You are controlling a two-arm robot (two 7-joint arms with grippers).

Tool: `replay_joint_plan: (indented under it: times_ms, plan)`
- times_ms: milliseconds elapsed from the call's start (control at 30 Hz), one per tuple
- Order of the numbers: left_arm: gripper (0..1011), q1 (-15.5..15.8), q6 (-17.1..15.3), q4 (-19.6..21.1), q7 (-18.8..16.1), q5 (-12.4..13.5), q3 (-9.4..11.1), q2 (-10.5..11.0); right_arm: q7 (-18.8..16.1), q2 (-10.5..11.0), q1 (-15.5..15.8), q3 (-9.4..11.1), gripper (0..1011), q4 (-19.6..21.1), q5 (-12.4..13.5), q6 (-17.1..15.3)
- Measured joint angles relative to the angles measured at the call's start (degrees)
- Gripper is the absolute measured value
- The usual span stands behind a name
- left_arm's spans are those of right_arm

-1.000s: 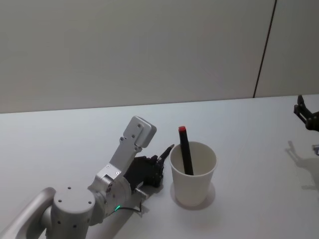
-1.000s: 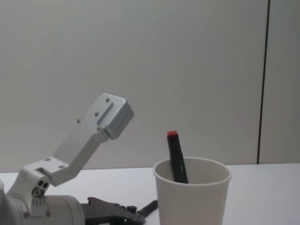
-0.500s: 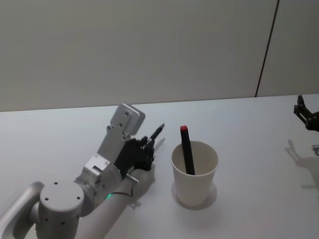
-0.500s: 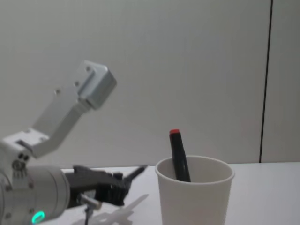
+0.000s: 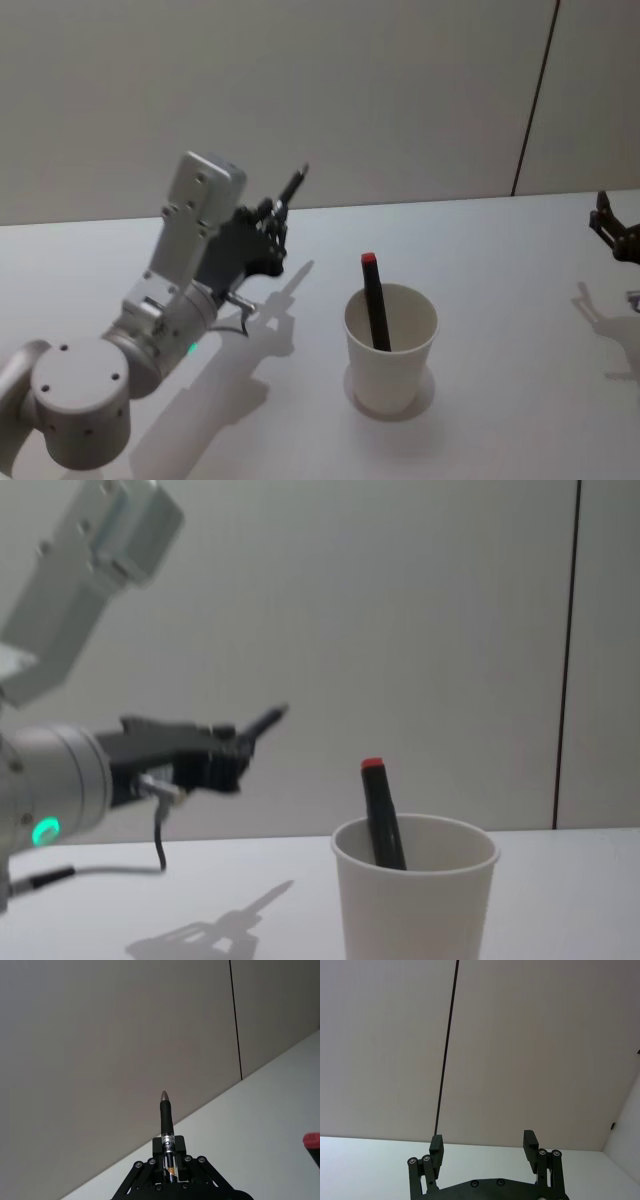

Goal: Place the pen into the pen holder.

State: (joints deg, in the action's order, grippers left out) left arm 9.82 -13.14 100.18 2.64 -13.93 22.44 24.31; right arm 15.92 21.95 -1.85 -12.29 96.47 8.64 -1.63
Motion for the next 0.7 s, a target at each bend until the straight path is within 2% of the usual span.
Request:
replay_joint_plan:
  times_ms: [433,700]
  plan:
    - [139,1.3,8.47,2.89,-0.37,-2.03,-2.81,0.8,-1.1,-0.62,-0.96,0.03,1001,0.29,0.54,-0.39]
    - [139,2.78,13.7,3.81,0.34,-3.42,-4.28,0.67,-3.75,-2.04,-2.7,0.06,1002,1.74,3.62,-1.61]
